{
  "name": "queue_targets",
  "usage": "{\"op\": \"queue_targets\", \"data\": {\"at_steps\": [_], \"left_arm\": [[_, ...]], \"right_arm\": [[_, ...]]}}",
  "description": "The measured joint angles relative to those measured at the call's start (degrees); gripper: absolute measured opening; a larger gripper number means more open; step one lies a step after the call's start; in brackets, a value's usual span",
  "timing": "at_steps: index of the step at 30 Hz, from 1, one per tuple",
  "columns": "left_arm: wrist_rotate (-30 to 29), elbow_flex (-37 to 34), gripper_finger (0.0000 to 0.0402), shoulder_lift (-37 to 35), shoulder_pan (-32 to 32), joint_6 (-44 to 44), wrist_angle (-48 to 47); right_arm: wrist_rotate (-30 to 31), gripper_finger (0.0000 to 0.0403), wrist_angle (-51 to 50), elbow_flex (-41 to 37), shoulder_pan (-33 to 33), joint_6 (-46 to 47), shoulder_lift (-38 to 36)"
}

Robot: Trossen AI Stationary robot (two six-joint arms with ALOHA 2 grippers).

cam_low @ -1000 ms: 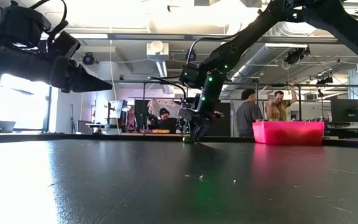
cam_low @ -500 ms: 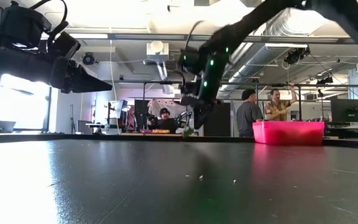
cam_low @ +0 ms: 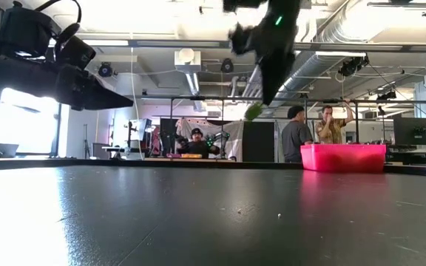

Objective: Sort produce into baskets
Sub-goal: Put the green chilli pepper into the yellow bin

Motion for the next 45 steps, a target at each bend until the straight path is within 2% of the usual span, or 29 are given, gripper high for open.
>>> {"op": "queue_targets", "data": {"at_steps": [10,14,20,23,27,31,34,39,42,45], "left_arm": [[0.9,0.0,0.0000,0.0,-2.4,0.5,-1.0],[1.4,0.0,0.0000,0.0,-3.4,0.5,-1.4],[6.4,0.0,0.0000,0.0,-4.7,0.5,-3.1],[9.1,0.0,0.0000,0.0,-5.4,0.5,-3.0],[9.7,0.0,0.0000,0.0,-6.2,0.5,-3.0],[9.7,0.0,0.0000,0.0,-6.4,0.5,-3.0],[9.7,0.0,0.0000,0.0,-6.4,0.6,-3.0],[9.7,0.0,0.0000,0.0,-6.4,0.6,-3.0],[9.7,0.0,0.0000,0.0,-6.4,1.0,-3.0],[9.7,0.0,0.0000,0.0,-6.4,1.0,-3.0]], "right_arm": [[-5.1,0.0000,-20.8,0.0,15.1,19.8,-6.4],[-10.8,0.0000,-22.0,0.0,20.7,28.9,-10.1],[-13.9,0.0000,-25.2,-0.8,30.5,47.4,-16.5],[-18.4,0.0000,-23.3,-5.1,34.9,56.0,-20.8],[-22.4,0.0000,-17.0,-15.2,38.9,62.9,-27.4],[-24.4,0.0000,-6.9,-27.1,40.0,67.0,-34.4],[-28.5,0.0000,0.2,-36.8,40.1,70.3,-38.4],[-34.3,0.0000,13.6,-49.5,40.7,73.2,-41.8],[-35.4,0.0000,18.2,-53.0,41.2,74.7,-42.0],[-35.9,0.0000,18.3,-54.8,41.6,75.6,-42.0]]}}
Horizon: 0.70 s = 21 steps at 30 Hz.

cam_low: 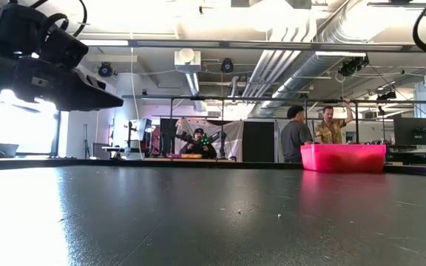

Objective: Sort produce into baskets
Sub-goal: Put the green chilli pepper into the yellow bin, then return to Home Position

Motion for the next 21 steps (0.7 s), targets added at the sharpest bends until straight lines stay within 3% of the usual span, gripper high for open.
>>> {"op": "queue_targets", "data": {"at_steps": [7,16,19,21], "left_arm": [[1.4,0.0,0.0000,0.0,0.1,-0.9,-1.5],[1.3,0.0,0.0000,-2.4,0.1,-1.0,-3.2],[1.4,0.0,0.0000,-4.5,0.1,-1.0,-4.7],[1.4,0.0,0.0000,-6.3,0.1,-1.2,-6.0]], "right_arm": [[-0.2,0.0014,-2.0,-0.1,0.0,1.5,0.1],[0.4,0.0124,-8.3,3.6,-0.5,1.1,0.0],[4.8,0.0129,-9.2,6.2,-0.7,-4.5,-0.2],[10.4,0.0112,-11.6,8.3,-1.2,-9.4,-0.2]]}}
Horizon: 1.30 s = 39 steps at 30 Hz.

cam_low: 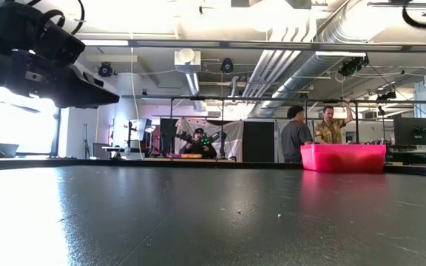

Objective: Sort produce into baskets
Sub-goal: Return to Home Position

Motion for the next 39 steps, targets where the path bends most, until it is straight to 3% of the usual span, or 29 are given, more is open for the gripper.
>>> {"op": "queue_targets", "data": {"at_steps": [6,9,13,20,25,31,39], "left_arm": [[-0.1,0.0,0.0000,-7.1,1.4,-1.1,-5.8],[1.6,0.0,0.0000,-11.1,2.2,-1.0,-7.4],[3.2,0.0,0.0000,-16.2,3.3,-0.8,-10.6],[3.3,0.0,0.0000,-23.0,5.5,-0.4,-14.0],[3.5,0.0,0.0000,-26.5,8.2,0.3,-14.4],[6.3,0.0,0.0000,-28.9,12.2,-1.6,-17.3],[6.4,0.0,0.0000,-31.7,16.3,-1.7,-19.4]], "right_arm": [[20.0,0.0011,-2.1,3.0,-4.2,-21.2,0.0],[27.0,0.0013,0.0,2.5,-8.6,-31.7,0.0],[30.3,0.0002,11.1,-0.8,-15.5,-47.3,-0.7],[26.6,0.0000,40.3,-9.0,-29.3,-73.7,-1.0],[17.1,0.0000,60.5,-13.9,-40.3,-87.9,-1.0],[7.1,0.0000,76.9,-19.2,-52.0,-95.1,-1.0],[5.2,0.0000,85.9,-22.9,-57.5,-96.6,-1.0]]}}
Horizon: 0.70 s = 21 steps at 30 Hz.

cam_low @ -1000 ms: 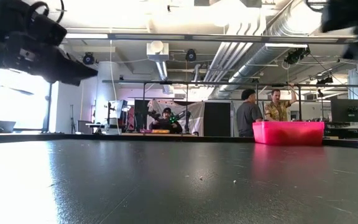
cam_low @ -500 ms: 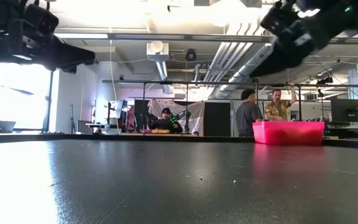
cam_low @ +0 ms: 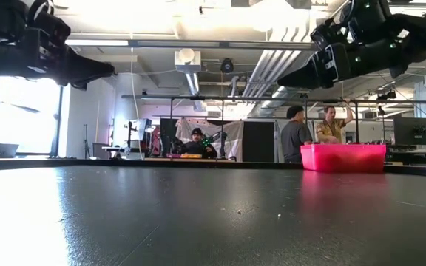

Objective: Sort produce into baskets
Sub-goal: Return to Home Position

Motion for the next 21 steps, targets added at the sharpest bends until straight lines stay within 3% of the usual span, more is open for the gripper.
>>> {"op": "queue_targets", "data": {"at_steps": [21], "left_arm": [[2.6,0.0,0.0000,-0.5,3.6,1.1,-2.4]], "right_arm": [[-0.7,0.0000,0.9,0.0,-1.2,-0.8,0.8]]}}
